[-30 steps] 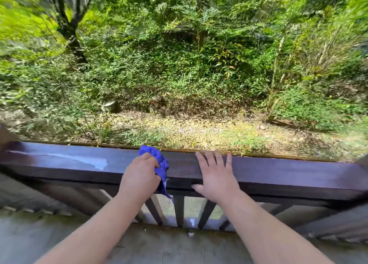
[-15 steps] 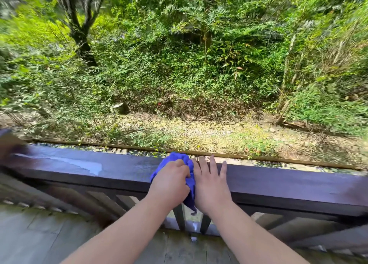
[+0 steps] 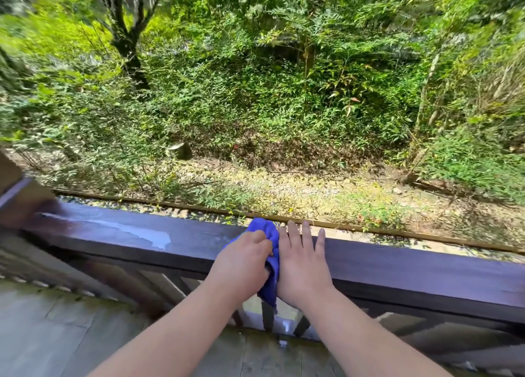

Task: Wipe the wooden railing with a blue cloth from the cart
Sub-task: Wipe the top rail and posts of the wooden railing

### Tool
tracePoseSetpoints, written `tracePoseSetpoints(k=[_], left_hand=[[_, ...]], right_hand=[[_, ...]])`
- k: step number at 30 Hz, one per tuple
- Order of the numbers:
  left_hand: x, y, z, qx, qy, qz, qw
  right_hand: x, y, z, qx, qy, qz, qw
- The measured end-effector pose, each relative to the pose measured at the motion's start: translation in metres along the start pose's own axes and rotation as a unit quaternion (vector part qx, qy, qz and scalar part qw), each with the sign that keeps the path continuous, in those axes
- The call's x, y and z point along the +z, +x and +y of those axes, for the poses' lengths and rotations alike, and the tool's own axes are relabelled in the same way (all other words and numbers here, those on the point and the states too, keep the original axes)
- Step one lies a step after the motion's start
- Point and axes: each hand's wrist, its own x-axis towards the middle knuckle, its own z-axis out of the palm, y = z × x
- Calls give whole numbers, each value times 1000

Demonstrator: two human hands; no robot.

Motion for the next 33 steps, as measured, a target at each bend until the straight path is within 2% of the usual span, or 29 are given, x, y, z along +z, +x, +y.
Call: tracePoseSetpoints(k=[8, 11, 13, 17, 28, 33], left_hand=[[-37, -37, -92, -11, 53, -7, 999], [-52, -54, -129, 24, 123, -14, 992], [-55, -64, -158, 29, 111, -14, 993], [-61, -78, -211, -29, 62, 19, 997], [-86, -98, -322, -117, 3, 32, 993], [-88, -100, -329, -142, -3, 49, 989]], right_hand=[[-5, 32, -105, -20, 15, 5, 1000], [-4, 43, -145, -23, 14, 6, 1000], [-1, 51, -170, -23, 15, 6, 1000], [6, 64, -208, -8, 3, 2, 1000], [8, 82, -244, 29, -4, -4, 1000], [9, 82, -243, 25, -5, -19, 999]])
